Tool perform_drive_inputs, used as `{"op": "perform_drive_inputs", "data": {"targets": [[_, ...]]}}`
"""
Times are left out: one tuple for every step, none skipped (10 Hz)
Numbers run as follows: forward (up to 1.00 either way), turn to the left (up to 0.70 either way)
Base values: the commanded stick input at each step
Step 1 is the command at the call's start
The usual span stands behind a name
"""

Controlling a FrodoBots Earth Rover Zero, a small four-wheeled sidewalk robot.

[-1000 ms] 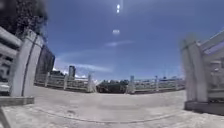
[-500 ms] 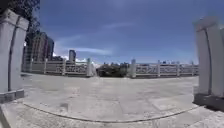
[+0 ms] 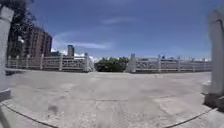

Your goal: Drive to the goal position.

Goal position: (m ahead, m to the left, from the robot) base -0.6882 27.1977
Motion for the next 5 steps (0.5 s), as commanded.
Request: {"op": "perform_drive_inputs", "data": {"targets": [[0.45, 0.0], [0.45, 0.0], [0.45, 0.0], [0.45, 0.0], [0.45, 0.0]]}}
